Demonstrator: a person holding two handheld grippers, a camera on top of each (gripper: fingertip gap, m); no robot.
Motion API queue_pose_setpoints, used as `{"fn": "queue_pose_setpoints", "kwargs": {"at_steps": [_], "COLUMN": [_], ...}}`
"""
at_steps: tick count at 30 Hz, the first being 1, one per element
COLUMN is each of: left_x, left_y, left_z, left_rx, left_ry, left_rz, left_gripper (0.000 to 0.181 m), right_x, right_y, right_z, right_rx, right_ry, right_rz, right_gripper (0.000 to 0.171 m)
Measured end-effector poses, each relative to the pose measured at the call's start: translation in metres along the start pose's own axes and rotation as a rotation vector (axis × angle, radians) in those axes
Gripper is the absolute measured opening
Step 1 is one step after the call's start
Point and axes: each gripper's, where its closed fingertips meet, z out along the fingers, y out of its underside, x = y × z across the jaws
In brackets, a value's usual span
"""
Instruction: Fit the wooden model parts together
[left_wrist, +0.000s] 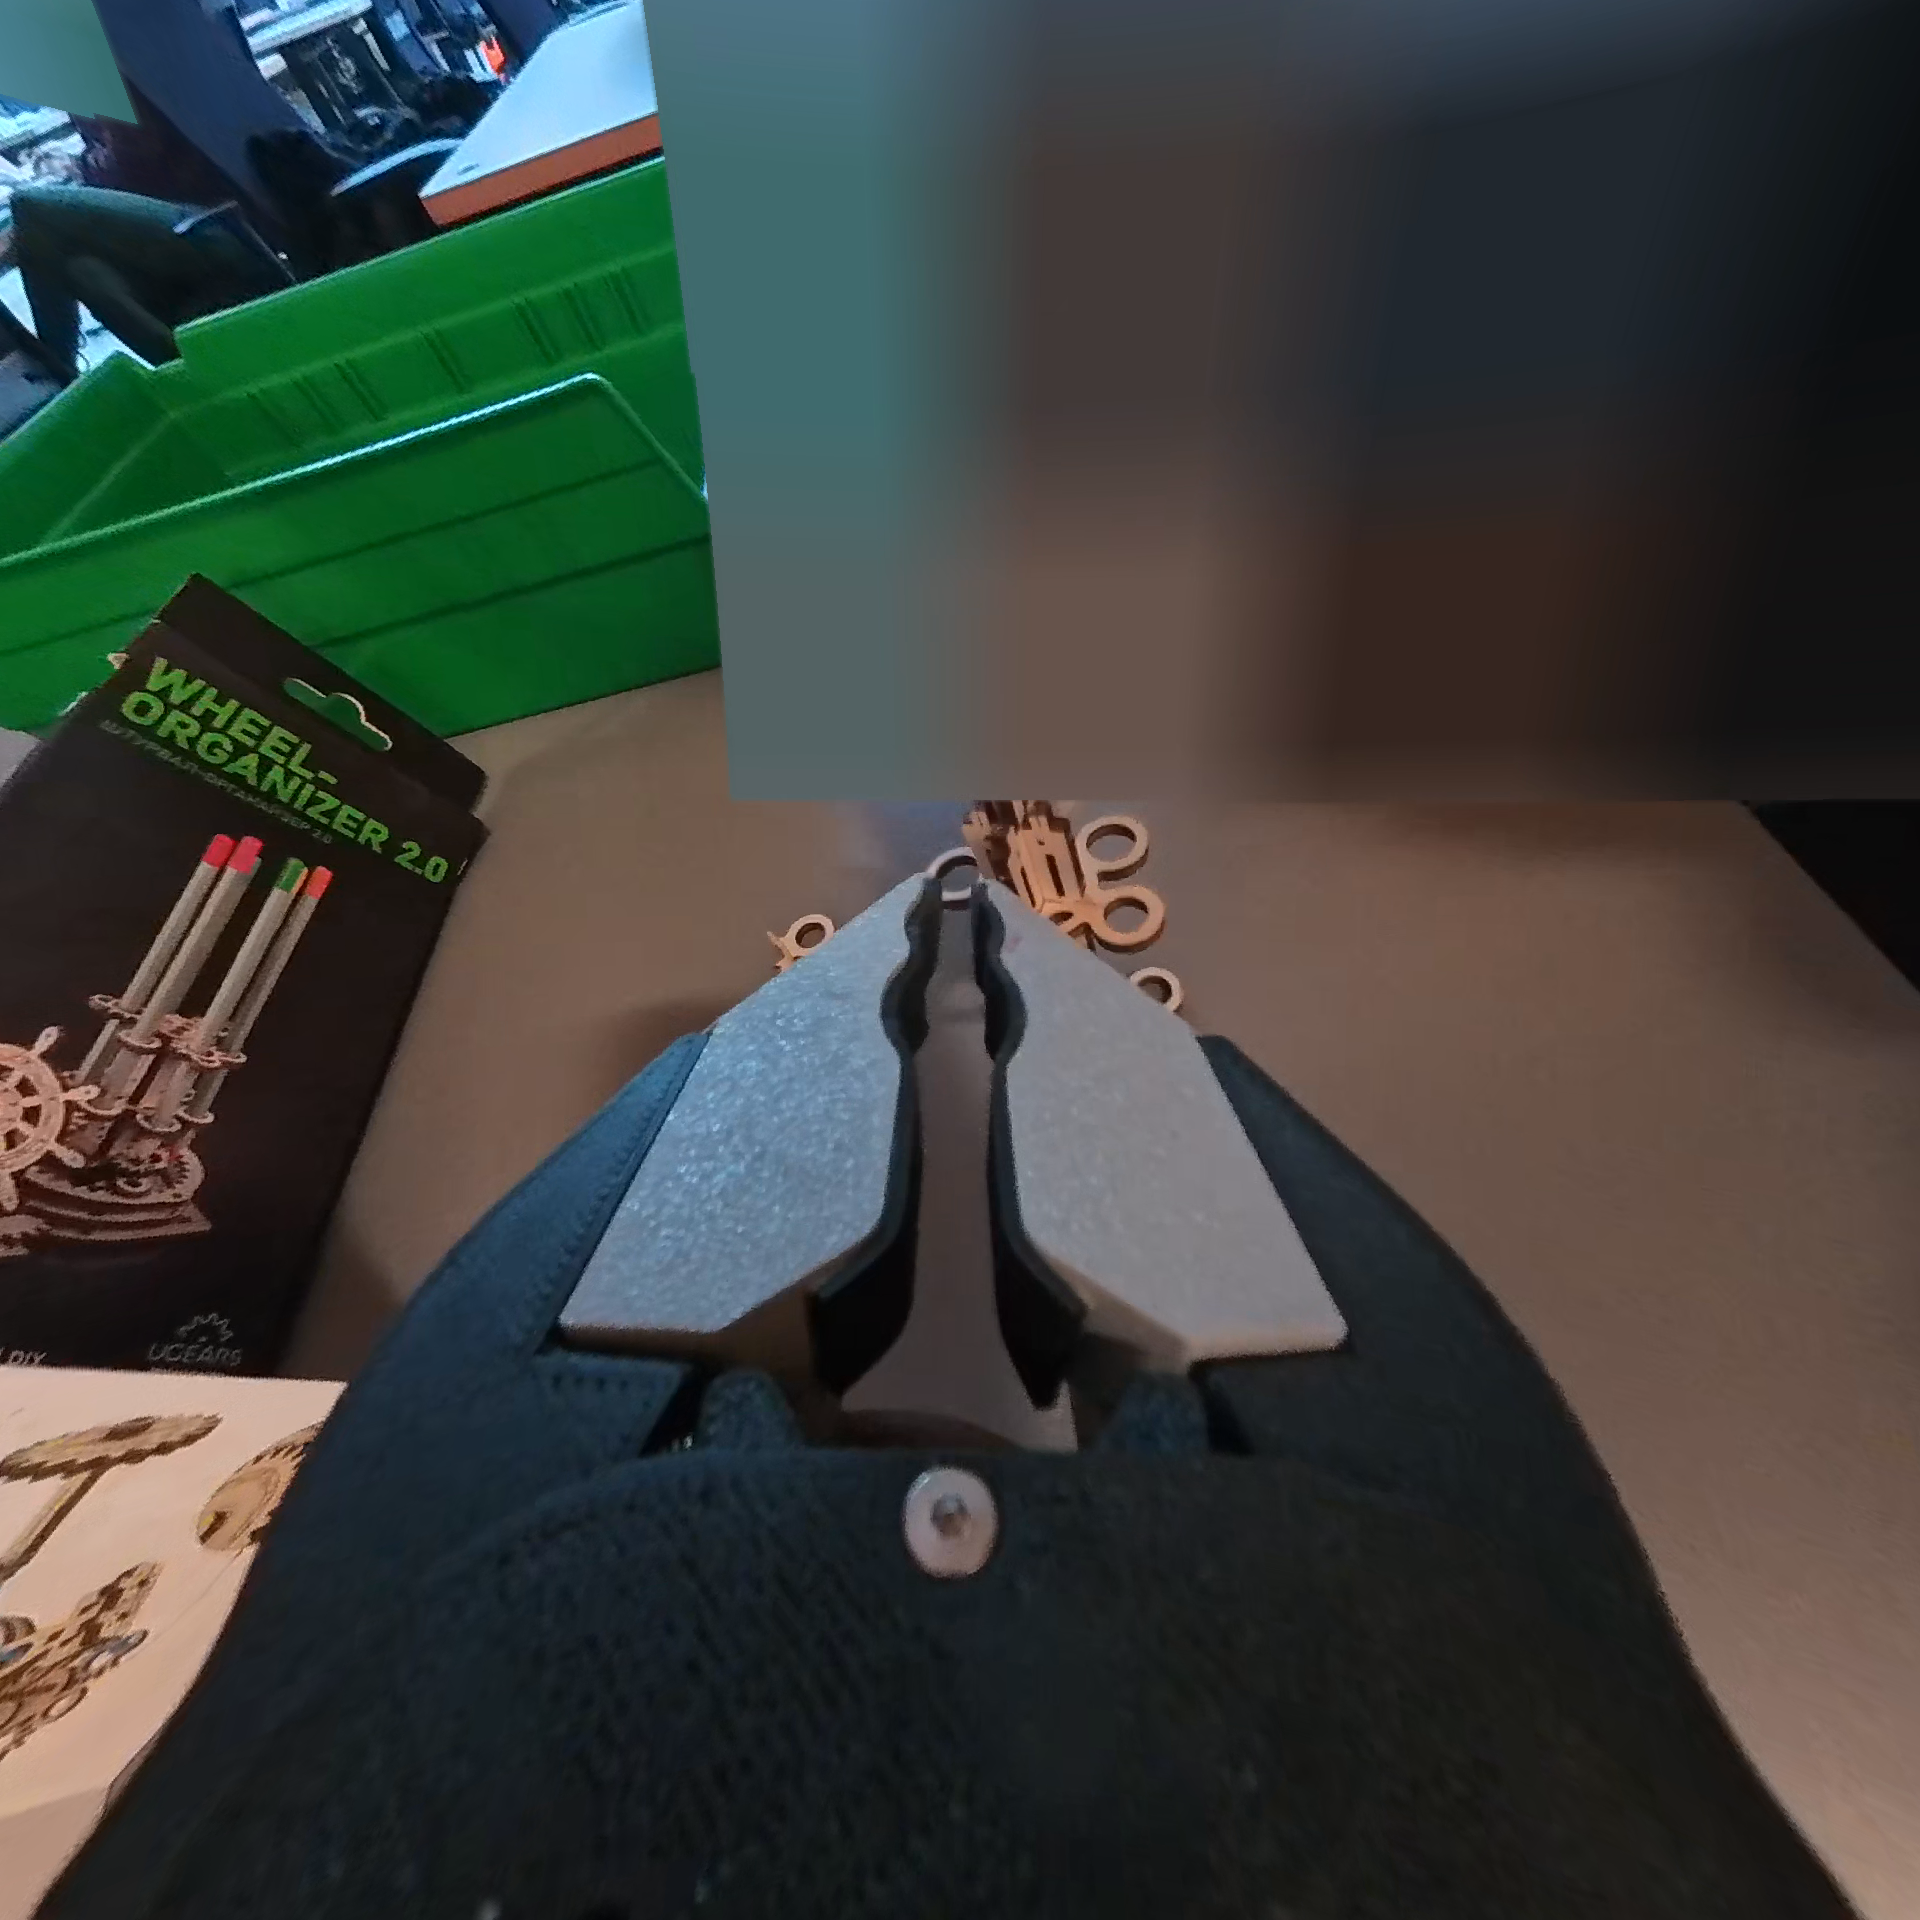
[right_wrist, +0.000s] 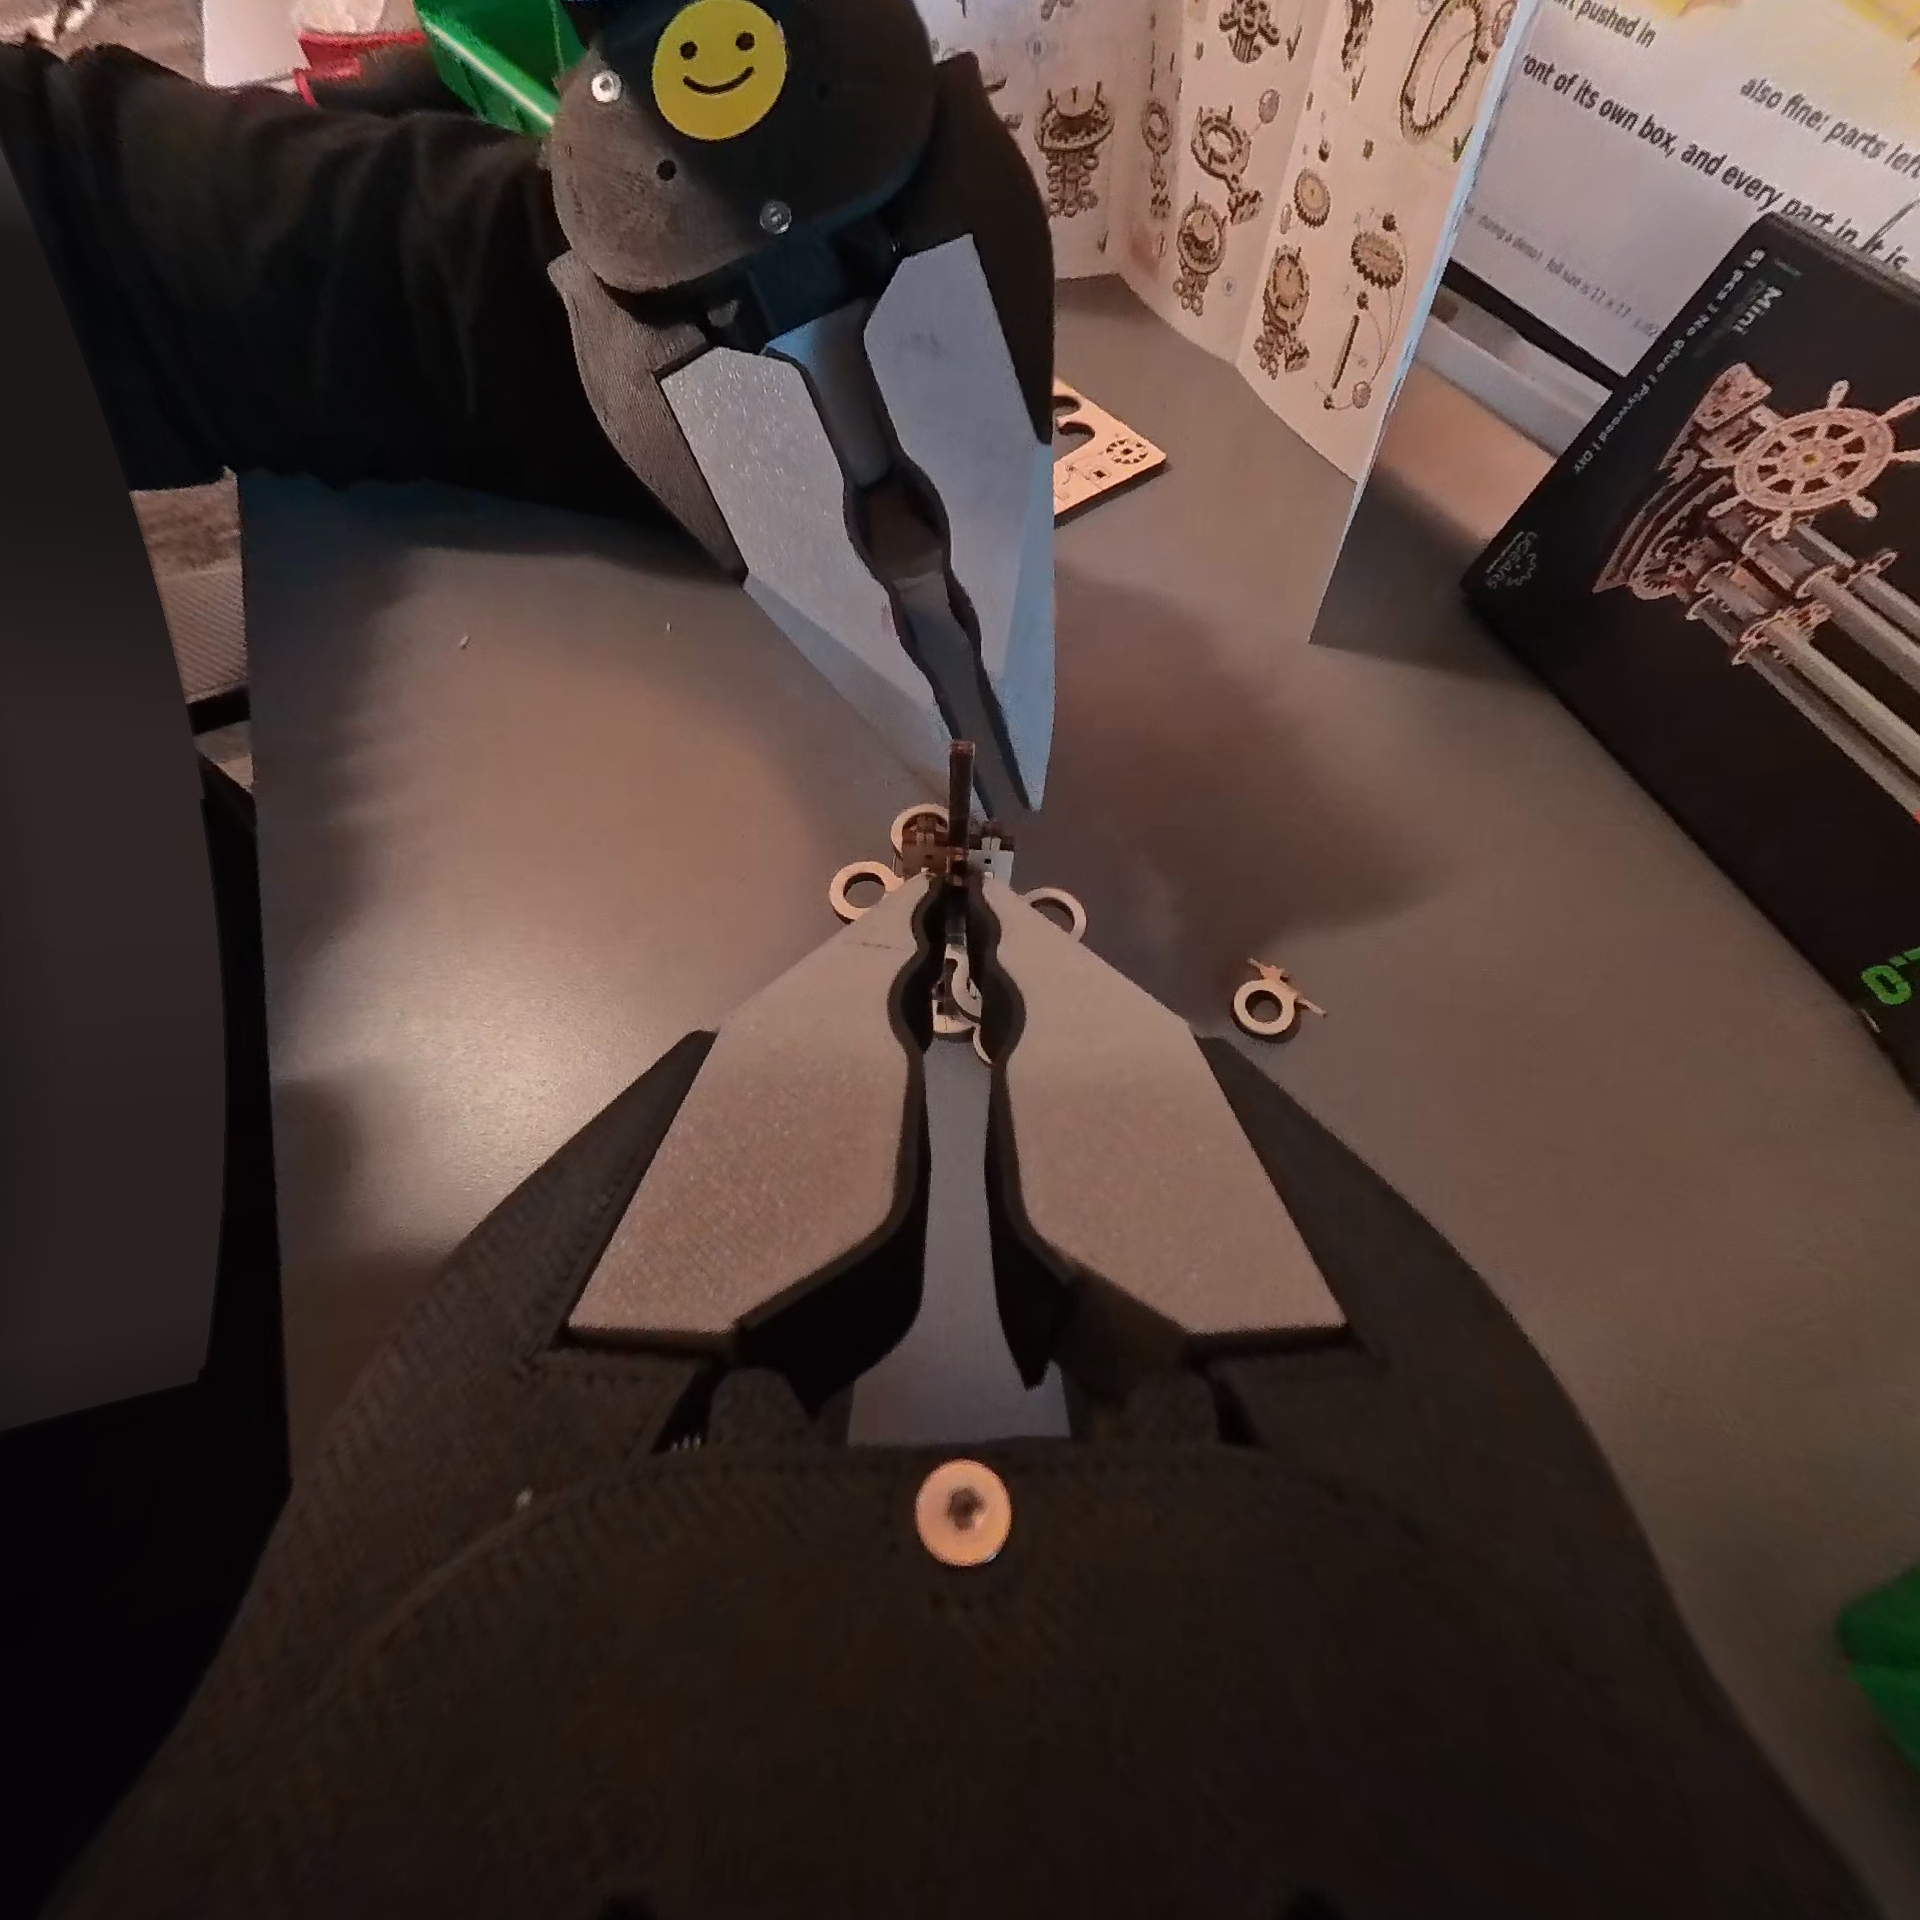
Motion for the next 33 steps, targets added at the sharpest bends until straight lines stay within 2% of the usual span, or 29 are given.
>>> {"fn": "queue_pose_setpoints", "kwargs": {"at_steps": [33], "left_x": [-0.0014], "left_y": [-0.0042], "left_z": [-0.0043], "left_rx": [0.009], "left_ry": [0.011], "left_rz": [0.0], "left_gripper": [0.0], "right_x": [0.0018], "right_y": [-0.0012], "right_z": [0.0025], "right_rx": [0.009], "right_ry": [0.018], "right_rz": [0.02], "right_gripper": [0.0]}}
